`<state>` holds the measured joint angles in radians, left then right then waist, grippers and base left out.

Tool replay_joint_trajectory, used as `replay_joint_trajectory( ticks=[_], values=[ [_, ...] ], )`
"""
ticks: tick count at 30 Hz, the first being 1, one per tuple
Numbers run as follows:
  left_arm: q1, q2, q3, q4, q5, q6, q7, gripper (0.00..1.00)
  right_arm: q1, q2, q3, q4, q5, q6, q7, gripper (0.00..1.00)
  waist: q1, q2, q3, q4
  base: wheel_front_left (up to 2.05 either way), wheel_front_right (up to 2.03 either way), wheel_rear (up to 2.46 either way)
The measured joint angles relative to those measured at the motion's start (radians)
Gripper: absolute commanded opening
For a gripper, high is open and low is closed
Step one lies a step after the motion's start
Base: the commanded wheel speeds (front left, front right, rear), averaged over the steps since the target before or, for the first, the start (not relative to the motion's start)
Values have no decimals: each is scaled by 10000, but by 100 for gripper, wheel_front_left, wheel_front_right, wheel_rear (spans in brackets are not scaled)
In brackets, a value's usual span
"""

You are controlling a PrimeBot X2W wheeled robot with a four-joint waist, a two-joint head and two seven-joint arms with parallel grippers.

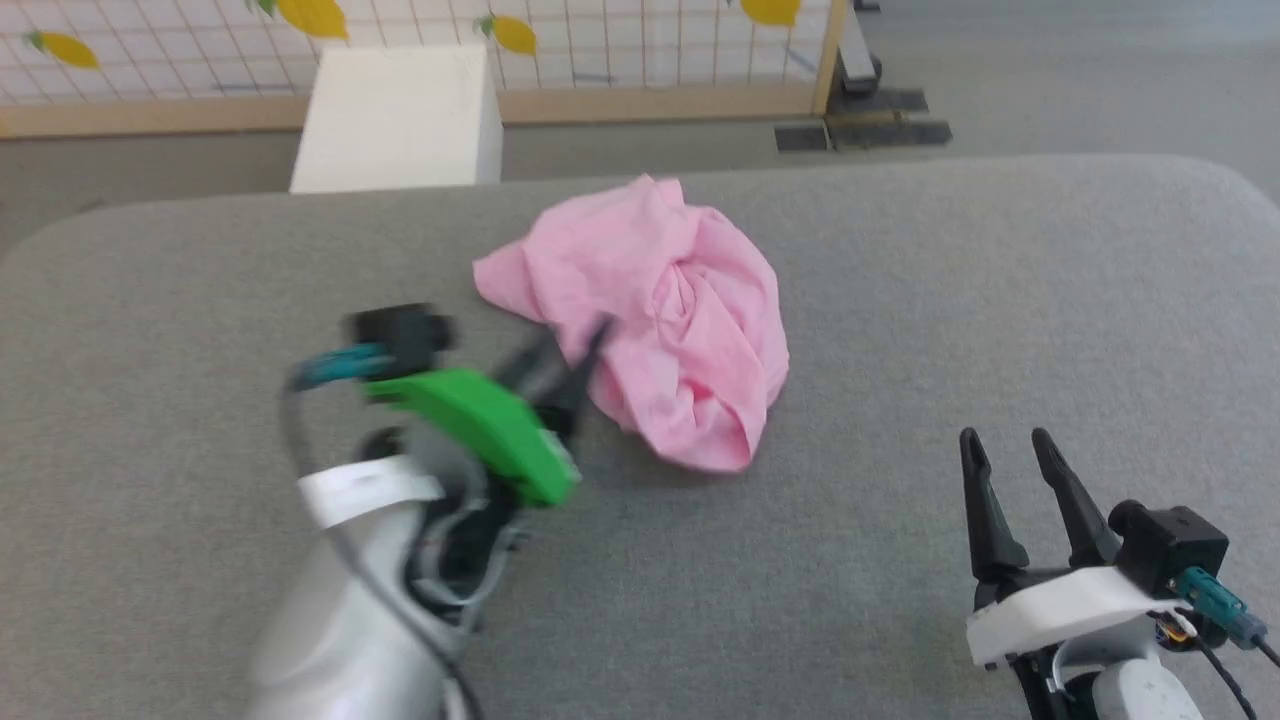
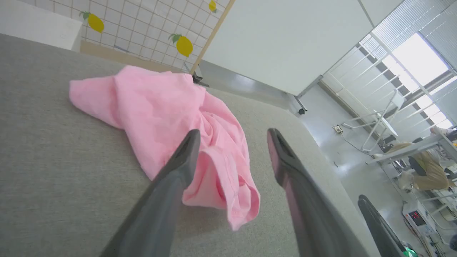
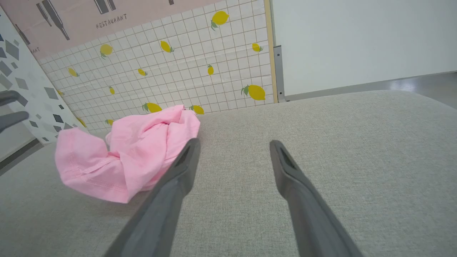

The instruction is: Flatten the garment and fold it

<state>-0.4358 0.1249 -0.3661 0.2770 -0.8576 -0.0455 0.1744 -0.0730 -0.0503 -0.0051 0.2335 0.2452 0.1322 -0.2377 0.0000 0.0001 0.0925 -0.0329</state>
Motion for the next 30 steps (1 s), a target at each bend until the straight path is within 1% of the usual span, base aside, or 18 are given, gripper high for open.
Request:
replay_joint_trajectory(
  ticks=[4,8,10,11,13,15,18,21,22,24,26,27,30],
  values=[
    [752,746,941,-575,332,535,-1361,100,237,0,-94,-23,-10,0,113,100,0,0,-392,165,0,0,0],
    [1904,1666,1400,-694,1595,1239,-2968,100,534,-2,-176,-121,-36,0,337,100,0,0,-715,343,0,0,0],
    [2550,2067,1471,-696,2259,1509,-3674,100,602,-2,-157,-167,-35,0,610,100,0,-1,-819,446,0,0,0],
    [2788,2188,1467,-715,2520,1584,-3841,100,626,0,-150,-194,-33,0,756,100,0,0,-845,492,0,0,0],
    [3293,2243,1538,-938,2945,1873,-4115,100,671,-2,-100,-222,-12,0,1189,100,0,0,-874,609,0,0,0],
    [3663,2234,1603,-1172,3287,2056,-4224,100,661,-4,23,-226,-40,0,1818,100,0,0,-870,704,0,0,0],
    [4007,2199,1864,-1475,3377,2144,-4268,100,223,-8,297,-109,-299,0,3068,100,0,0,-732,801,0,0,0],
    [4119,2065,2038,-1829,3379,2151,-4270,100,-830,-8,874,153,-569,0,4355,100,0,0,-522,901,0,0,0],
    [4119,2000,2123,-1960,3379,2140,-4272,100,-1353,-6,1183,399,-650,0,5041,100,0,0,-416,956,0,0,0],
    [4113,1937,2196,-2102,3379,2123,-4272,100,-1996,-4,1630,746,-861,0,5766,100,0,0,-267,1041,0,0,0],
    [4081,1875,2234,-2274,3402,2046,-4284,100,-2765,0,2234,1264,-1329,0,6660,100,0,0,-60,1159,0,0,0],
    [4065,1829,2240,-2328,3425,2031,-4286,100,-3101,4,2543,1494,-1365,0,6999,100,0,0,51,1227,0,0,0],
    [3902,1666,2274,-2366,3448,1918,-4286,100,-3846,8,3323,2034,-1342,0,7421,100,0,0,349,1439,0,0,0]
  ],
)
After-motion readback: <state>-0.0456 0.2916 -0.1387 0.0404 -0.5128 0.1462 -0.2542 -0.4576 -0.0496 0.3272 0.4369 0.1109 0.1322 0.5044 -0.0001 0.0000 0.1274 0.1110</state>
